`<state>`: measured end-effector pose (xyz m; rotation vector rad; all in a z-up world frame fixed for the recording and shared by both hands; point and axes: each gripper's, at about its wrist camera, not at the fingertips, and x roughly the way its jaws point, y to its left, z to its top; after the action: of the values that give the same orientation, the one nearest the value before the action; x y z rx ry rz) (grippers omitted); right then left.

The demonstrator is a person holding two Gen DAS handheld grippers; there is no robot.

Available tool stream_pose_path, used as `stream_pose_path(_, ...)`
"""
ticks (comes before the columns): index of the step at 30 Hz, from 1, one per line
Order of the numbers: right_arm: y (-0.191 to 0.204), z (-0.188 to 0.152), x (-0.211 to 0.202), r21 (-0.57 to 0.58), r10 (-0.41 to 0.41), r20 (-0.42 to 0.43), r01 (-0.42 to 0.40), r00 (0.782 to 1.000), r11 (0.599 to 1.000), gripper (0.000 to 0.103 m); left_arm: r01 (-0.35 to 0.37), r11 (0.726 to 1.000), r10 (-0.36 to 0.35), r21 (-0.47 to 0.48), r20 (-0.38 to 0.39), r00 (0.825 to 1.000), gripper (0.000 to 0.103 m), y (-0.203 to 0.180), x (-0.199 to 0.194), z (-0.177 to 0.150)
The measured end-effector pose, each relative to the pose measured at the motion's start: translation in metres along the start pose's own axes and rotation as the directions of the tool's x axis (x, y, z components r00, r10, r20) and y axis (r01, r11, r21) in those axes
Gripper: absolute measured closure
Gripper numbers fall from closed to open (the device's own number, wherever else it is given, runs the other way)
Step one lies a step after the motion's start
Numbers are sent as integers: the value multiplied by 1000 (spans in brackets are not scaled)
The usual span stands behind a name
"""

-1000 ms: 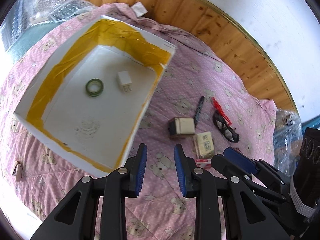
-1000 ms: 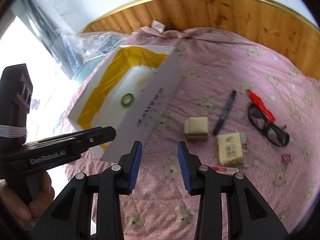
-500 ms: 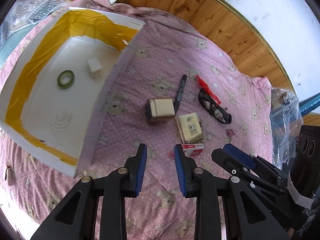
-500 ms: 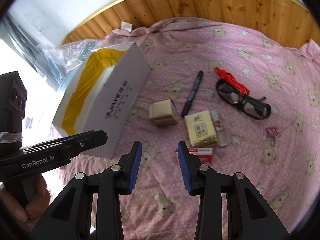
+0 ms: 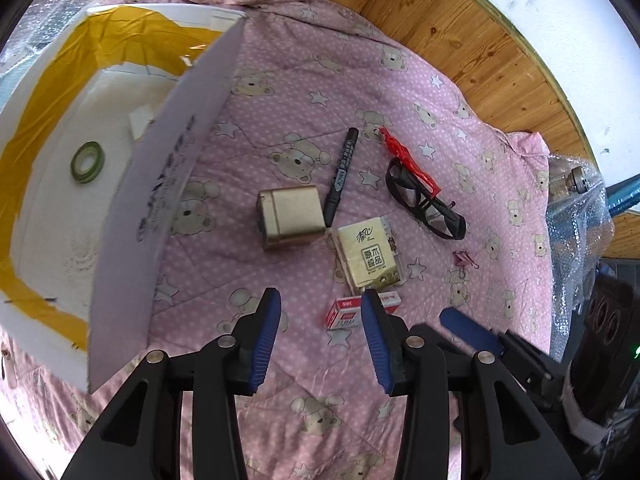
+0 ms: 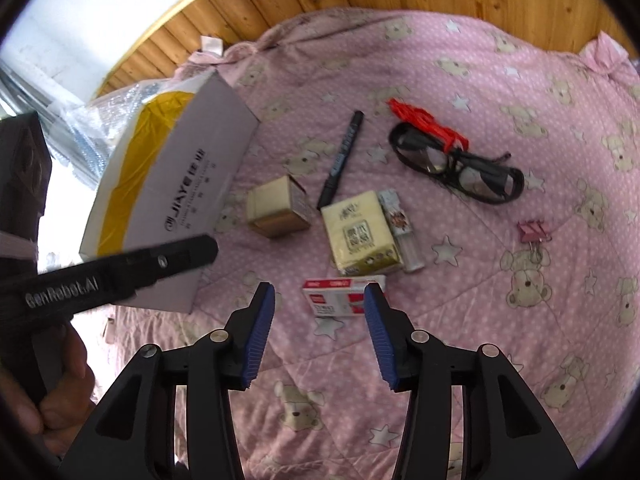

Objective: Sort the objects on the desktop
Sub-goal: 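Grasp the gold tin with the left tool while the right tool grasps the red staple box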

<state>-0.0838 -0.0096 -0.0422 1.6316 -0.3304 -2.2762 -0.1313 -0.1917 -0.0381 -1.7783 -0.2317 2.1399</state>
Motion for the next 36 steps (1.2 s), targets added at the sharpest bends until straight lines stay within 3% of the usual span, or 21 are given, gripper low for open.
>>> stream_pose_path(4,-12,-3,14,23,-3,-33,4,999,1000,53,-5,1000,5,-1,-15,1000,60,-5,12,9)
stream_pose_path(8,-18,-4,28,37,-23,-52,25,998,999,45,-27,1000,27,3,-30,999,55,-7,28,17)
stream_pose_path(16,-32,-6,62,100,0,-112,11,994,995,43,-84,996,83,-16,-49,995,53,1,62,36)
stream_pose_path(18,-33,-5,67,96,-3,-121,14,993,995,41,-91,995,90,-27,-43,995,53,5,67,41)
stream_pose_path(21,-35,-3,76,86,-1,-135,12,991,996,38,-108,994,107,-32,-22,994,45,7,73,49)
stream_pose_path(32,-25,1,96,2,-22,-165,22,986,1000,37,-125,991,122,-46,-61,991,48,19,103,48)
stream_pose_path(34,-22,-1,95,-20,-16,-166,12,986,1000,48,-128,991,127,-33,-50,991,49,18,101,46)
stream_pose_path(35,-21,-1,95,-21,6,-172,-10,985,1000,60,-132,991,130,-29,-46,990,49,18,100,45)
stream_pose_path(36,-20,-2,94,-26,9,-176,-14,984,1000,63,-134,990,133,-30,-41,990,49,18,98,44)
